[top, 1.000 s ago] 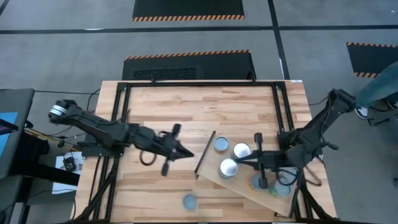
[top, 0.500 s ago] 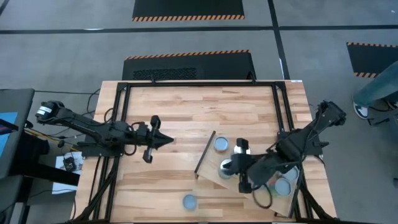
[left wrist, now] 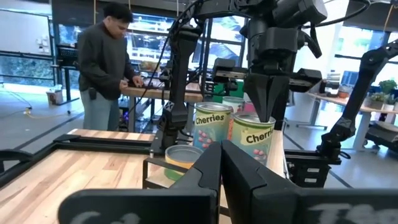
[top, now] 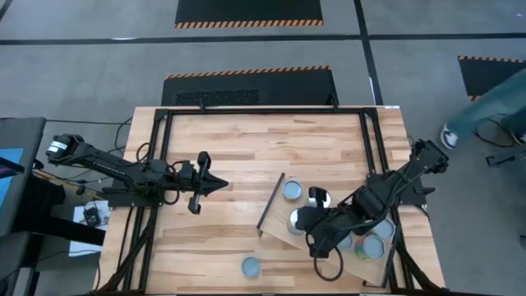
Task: Pick and place cans onto a shelf
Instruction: Put the canned cherries on the shelf
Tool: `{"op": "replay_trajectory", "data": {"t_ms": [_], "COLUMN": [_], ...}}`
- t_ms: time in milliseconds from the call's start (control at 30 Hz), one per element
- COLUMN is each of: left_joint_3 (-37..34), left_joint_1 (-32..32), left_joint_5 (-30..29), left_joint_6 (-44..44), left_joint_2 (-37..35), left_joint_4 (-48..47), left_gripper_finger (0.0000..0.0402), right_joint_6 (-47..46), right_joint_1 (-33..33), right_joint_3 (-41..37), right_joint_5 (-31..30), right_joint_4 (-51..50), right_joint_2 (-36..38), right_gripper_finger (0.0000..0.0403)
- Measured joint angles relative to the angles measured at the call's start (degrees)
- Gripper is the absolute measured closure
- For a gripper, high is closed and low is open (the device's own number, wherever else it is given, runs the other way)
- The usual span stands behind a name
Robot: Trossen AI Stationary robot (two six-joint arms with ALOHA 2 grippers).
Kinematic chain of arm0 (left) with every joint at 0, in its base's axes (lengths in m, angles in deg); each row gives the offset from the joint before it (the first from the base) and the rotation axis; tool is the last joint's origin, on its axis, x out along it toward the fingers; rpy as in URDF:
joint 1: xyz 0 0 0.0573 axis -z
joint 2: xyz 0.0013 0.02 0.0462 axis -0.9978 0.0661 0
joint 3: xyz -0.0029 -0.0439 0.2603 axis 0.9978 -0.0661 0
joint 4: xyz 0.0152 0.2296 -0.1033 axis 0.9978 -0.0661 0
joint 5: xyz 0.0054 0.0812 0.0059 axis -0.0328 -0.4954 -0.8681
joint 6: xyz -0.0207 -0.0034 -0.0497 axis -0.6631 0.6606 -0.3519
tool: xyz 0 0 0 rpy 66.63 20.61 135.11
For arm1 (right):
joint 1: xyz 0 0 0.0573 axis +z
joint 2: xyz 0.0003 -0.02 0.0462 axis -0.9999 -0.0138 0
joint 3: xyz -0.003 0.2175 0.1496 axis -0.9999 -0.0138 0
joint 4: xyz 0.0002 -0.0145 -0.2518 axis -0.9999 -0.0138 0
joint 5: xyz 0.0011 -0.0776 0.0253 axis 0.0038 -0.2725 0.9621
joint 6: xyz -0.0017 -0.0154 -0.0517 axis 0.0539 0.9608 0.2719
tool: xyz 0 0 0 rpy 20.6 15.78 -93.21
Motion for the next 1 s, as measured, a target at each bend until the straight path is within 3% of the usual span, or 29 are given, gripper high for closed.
{"op": "replay_trajectory", "data": {"t_ms": [1000], "left_joint_3": [0.0], "left_joint_1": [0.0], "left_joint_5": [0.0], "left_joint_6": [0.4], "left_joint_2": [0.0], "left_joint_4": [-2.4], "left_gripper_finger": [0.0401], "right_joint_6": [-2.5], "right_joint_1": [1.3], "right_joint_3": [-0.2], "right_joint_5": [2.0], "right_joint_4": [-3.3], "right_joint_2": [1.6], "right_gripper_finger": [0.0383]}}
